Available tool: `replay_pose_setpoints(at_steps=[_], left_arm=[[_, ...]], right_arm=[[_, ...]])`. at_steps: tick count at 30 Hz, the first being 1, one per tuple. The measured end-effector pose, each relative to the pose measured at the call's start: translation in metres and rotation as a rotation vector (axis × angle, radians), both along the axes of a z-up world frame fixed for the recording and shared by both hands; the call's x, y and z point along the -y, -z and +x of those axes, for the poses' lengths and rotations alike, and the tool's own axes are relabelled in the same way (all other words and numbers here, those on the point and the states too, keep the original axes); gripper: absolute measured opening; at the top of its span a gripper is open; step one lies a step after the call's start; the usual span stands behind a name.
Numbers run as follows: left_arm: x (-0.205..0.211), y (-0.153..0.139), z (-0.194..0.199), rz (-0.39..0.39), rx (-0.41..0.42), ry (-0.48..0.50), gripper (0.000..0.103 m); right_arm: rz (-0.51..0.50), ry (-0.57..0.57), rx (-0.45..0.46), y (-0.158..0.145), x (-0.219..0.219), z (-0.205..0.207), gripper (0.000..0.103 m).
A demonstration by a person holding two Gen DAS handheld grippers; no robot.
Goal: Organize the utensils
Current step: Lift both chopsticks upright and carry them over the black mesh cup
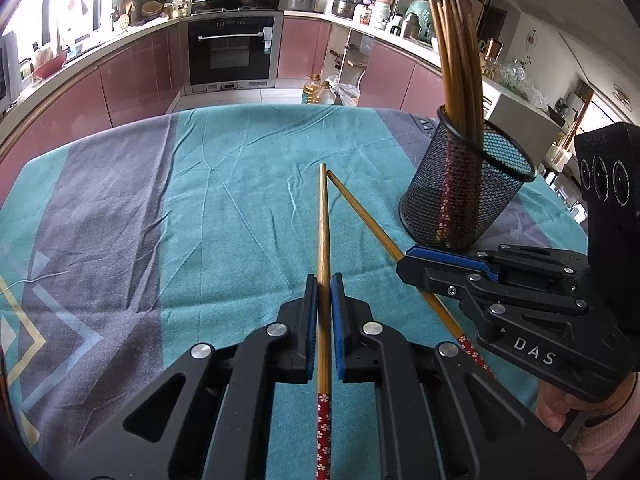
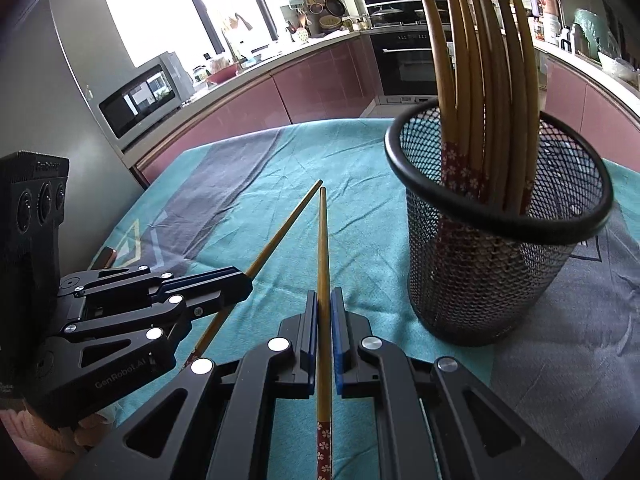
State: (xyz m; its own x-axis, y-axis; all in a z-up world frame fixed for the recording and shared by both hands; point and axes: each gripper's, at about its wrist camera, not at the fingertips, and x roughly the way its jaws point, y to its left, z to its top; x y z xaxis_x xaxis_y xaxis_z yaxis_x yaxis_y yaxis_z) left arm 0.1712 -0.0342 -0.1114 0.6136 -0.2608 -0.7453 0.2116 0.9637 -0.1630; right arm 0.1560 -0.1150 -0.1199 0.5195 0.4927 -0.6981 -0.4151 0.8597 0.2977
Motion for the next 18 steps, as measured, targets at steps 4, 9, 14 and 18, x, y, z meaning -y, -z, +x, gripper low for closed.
replay_pose_setpoints(at_steps=[4,9,14,18], left_arm=[[0.001,-0.006,-0.006,-0.007,0.012,0.002,0.007],[-0.001,-0.013,-0.012,-0.020,0.024,0.002,0.007],[0.000,-0.022,-0.018,-0.028,0.038,0.009,0.007],[0.001,-0.025,-0.021,-0.038,0.044,0.017,0.007]], right_arm=[[0.015,-0.001,0.013,-0.006,0.003,-0.004,0.006],[0.035,-0.006,0.023,-0.012,0.007,-0.009,0.006],[0.050,-0.005,0.033,-0.018,0.012,-0.013,0.006],[0.064,-0.006,0.045,-0.024,0.015,-0.016,0.006]])
